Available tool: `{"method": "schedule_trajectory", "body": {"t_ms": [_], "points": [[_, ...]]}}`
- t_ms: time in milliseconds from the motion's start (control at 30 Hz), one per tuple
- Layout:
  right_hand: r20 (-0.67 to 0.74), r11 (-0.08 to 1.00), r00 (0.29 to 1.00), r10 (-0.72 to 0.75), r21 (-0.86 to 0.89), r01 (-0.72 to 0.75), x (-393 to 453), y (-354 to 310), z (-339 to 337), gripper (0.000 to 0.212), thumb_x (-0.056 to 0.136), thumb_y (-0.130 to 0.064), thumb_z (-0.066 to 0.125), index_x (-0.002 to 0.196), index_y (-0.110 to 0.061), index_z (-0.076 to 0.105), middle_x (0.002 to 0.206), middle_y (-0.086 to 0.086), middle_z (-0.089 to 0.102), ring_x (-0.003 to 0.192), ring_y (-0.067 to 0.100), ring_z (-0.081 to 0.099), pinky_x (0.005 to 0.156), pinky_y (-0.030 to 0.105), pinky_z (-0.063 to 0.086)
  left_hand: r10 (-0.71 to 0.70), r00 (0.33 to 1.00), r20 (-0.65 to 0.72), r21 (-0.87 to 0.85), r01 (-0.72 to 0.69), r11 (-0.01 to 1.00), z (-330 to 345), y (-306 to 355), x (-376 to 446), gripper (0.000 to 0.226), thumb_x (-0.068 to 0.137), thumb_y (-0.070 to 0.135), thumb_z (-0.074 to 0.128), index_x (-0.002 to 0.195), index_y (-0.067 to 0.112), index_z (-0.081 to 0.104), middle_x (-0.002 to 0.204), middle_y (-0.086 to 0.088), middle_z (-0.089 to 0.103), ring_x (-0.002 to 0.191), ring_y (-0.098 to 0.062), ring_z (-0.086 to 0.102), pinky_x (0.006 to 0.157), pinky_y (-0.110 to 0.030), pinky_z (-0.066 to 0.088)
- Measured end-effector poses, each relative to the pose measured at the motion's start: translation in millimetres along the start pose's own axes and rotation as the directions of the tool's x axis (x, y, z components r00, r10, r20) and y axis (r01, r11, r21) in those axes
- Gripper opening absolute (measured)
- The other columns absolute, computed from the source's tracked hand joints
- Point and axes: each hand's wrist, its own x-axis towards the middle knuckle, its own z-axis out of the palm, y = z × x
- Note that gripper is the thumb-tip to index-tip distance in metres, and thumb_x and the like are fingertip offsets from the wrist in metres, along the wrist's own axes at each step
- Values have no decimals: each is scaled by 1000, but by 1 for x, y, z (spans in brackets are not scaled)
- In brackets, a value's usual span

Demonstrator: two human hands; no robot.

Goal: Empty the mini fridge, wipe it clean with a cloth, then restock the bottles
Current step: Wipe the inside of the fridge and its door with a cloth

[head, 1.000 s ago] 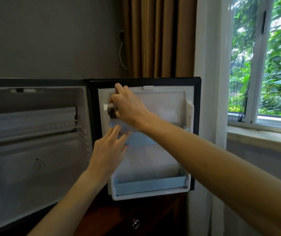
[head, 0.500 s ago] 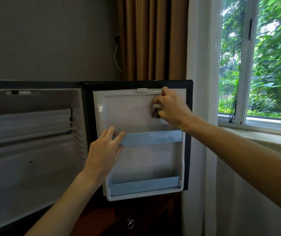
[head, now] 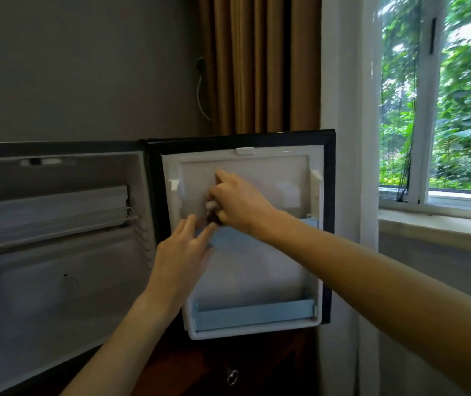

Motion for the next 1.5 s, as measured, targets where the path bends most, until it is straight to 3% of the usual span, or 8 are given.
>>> {"method": "schedule_trajectory", "body": {"t_ms": [200,367,500,733,1000,1133,1333,1500], "points": [[30,993,994,102,-61,-100,-56,56,-20,10,89,-16,65,98,-13,70,101,0,46,82,13,49,78,31,52,-23,999,35,8,23,1000,1,-1,0,49,76,17,85,123,13,68,100,-10,54,85,-29,61,45,-32,46],[34,978,988,150,-154,-143,-73,83,-27,9,87,-15,66,93,-10,69,95,0,45,77,15,49,75,36,54,-5,999,42,6,5,1000,1,2,4,51,78,17,83,126,14,67,102,-10,54,89,-28,61,46,-32,44],[9,983,991,133,-130,-131,-59,67,-15,10,88,-17,65,93,-8,68,96,5,48,78,22,53,74,43,54,-22,998,64,-10,23,1000,-3,2,2,49,79,14,79,127,13,66,105,-12,55,92,-29,60,48,-34,48],[-14,1000,1000,23,-22,-23,0,23,4,16,88,-17,68,99,-5,70,101,10,47,83,25,50,75,42,52,-6,999,49,51,3,999,-3,4,5,42,85,16,73,126,15,65,107,-10,56,94,-26,58,52,-34,50],[-100,997,992,-75,-12,75,35,-26,4,26,88,-23,70,111,-12,67,123,10,49,112,25,49,88,38,51,-20,998,62,47,17,999,-5,4,4,54,79,22,81,130,21,64,125,-8,57,104,-26,60,56,-35,53],[-90,998,995,-32,-59,27,9,14,-7,23,85,-19,71,106,-10,69,117,11,49,101,26,52,82,41,53,-20,997,81,75,14,997,-8,2,2,50,81,26,80,128,21,63,110,-7,55,96,-23,58,51,-26,38],[-96,989,990,105,-99,-114,-48,83,-33,24,88,-18,69,109,-8,64,114,10,46,87,16,43,80,35,50,-27,997,77,49,23,999,-7,2,3,49,83,24,79,129,18,64,106,-8,54,95,-23,59,52,-29,43],[-107,984,987,119,-121,-132,-53,84,-29,24,88,-20,69,108,-8,64,115,11,46,85,18,44,77,36,50,-32,996,82,47,28,998,-5,2,3,49,84,24,78,130,18,63,108,-7,54,98,-23,58,54,-31,48]]}}
